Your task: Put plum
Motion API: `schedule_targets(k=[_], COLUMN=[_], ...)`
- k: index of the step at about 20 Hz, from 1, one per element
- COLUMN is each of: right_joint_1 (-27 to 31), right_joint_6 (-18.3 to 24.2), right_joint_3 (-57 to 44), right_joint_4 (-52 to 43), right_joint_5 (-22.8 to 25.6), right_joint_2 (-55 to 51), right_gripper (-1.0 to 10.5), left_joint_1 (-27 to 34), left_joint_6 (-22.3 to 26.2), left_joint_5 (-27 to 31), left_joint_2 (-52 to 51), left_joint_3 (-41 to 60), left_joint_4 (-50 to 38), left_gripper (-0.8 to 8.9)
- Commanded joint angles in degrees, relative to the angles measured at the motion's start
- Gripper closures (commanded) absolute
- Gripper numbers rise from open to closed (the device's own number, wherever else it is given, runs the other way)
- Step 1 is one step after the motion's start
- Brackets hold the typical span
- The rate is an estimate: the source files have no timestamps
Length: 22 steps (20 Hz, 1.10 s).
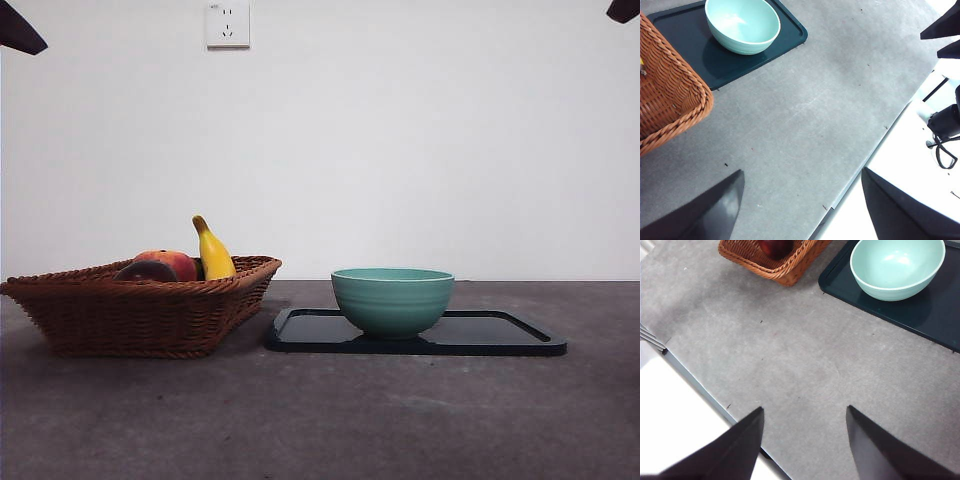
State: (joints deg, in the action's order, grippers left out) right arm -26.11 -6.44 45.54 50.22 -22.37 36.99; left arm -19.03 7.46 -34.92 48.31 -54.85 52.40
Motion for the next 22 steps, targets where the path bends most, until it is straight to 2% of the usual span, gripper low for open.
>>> schedule_targets(k=[1, 6, 10, 12, 15, 18, 22], right_joint_1=[-0.3, -0.3, -0.3, -0.1, 1.7, 4.2, 7.0], right_joint_6=[-0.9, -2.7, -10.7, -12.8, -13.2, -11.4, -8.9], right_joint_3=[0.4, 0.4, 0.6, 1.6, 5.1, 10.3, 18.7], right_joint_4=[-0.6, -1.0, -5.2, -8.2, -11.6, -13.5, -14.0], right_joint_5=[-0.1, 0.0, 4.3, 7.6, 9.3, 9.3, 9.3], right_joint_2=[0.2, 0.3, 1.9, 4.6, 11.9, 21.4, 35.8], right_gripper=[6.8, 6.8, 6.8, 6.8, 6.7, 6.7, 6.7], left_joint_1=[-0.2, -0.2, -0.2, -0.2, -0.2, -0.2, -0.2], left_joint_6=[1.1, 1.1, 1.1, 1.1, 1.0, 1.1, 1.1], left_joint_5=[-0.5, -0.5, -0.9, -1.1, -1.3, -4.2, -4.7], left_joint_2=[0.3, 0.3, 0.3, 0.3, 0.3, 0.3, 0.3], left_joint_3=[-0.8, -0.8, -0.8, -0.8, -0.8, -0.8, -0.8], left_joint_4=[-0.6, -0.6, -0.7, -0.9, -0.8, -1.0, -1.0], left_gripper=[4.42, 4.42, 4.42, 4.42, 4.42, 4.42, 4.42])
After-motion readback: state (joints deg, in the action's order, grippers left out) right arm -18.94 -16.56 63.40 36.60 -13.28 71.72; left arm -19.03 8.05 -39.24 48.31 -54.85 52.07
